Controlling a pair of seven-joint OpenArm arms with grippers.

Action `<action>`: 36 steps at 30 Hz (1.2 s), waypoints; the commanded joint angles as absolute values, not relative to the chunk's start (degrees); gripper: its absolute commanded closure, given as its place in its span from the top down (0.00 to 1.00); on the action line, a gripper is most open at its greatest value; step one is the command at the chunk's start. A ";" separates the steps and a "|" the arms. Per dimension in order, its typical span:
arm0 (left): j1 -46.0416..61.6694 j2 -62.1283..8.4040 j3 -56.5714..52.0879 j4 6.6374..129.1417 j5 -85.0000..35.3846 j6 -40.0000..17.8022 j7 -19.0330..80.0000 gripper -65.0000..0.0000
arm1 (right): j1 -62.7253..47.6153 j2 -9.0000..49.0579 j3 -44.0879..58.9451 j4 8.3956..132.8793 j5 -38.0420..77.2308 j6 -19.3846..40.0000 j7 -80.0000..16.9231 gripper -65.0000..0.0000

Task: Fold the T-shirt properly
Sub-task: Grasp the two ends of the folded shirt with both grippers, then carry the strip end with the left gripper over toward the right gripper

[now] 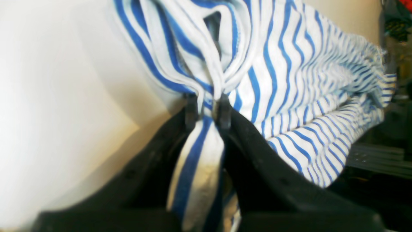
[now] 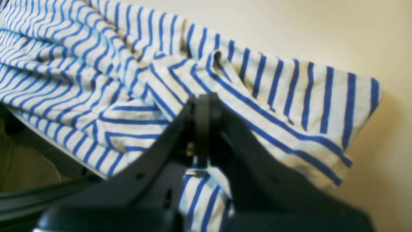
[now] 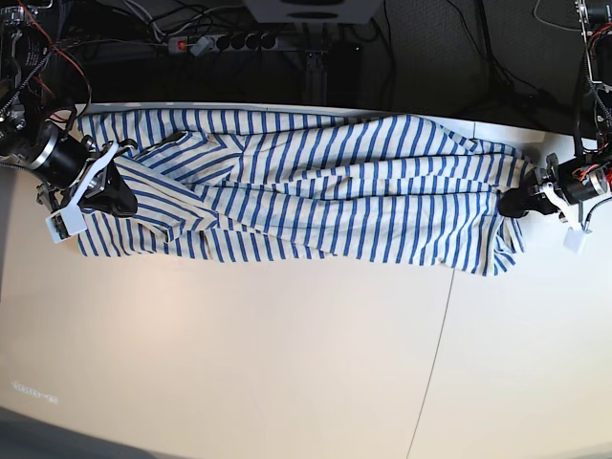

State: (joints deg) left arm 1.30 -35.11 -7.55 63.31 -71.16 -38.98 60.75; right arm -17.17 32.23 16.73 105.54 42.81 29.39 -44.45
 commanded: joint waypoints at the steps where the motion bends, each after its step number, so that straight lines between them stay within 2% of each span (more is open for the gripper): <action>1: -0.16 -36.05 -7.84 63.81 -69.34 -40.00 59.86 0.00 | -16.84 33.15 17.12 106.37 43.51 34.30 -43.51 0.00; 18: -9.43 -37.36 -7.86 63.77 -67.35 -40.00 61.28 0.00 | -16.56 33.17 17.12 106.37 41.95 34.30 -43.31 0.00; 22: -10.81 -38.48 -7.86 63.79 -66.28 -40.00 63.72 0.00 | -16.56 33.17 17.12 106.37 41.98 34.30 -43.31 0.00; 25: -10.63 -39.57 -7.84 64.73 -67.79 -40.00 69.54 0.00 | -16.53 33.17 17.12 106.37 41.95 34.30 -43.27 0.00; 28: -9.32 -39.68 -7.84 69.21 -72.73 -40.00 74.41 0.00 | -16.53 33.17 17.12 106.37 41.98 34.30 -43.03 0.00; 36: -1.52 -36.36 -7.81 90.56 -71.70 -40.00 74.35 0.00 | -16.53 33.17 17.12 106.37 41.98 34.30 -42.85 0.00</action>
State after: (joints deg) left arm -0.64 -35.35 -7.44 89.65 -70.19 -39.16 74.98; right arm -17.12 32.18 16.71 105.49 41.17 29.39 -44.21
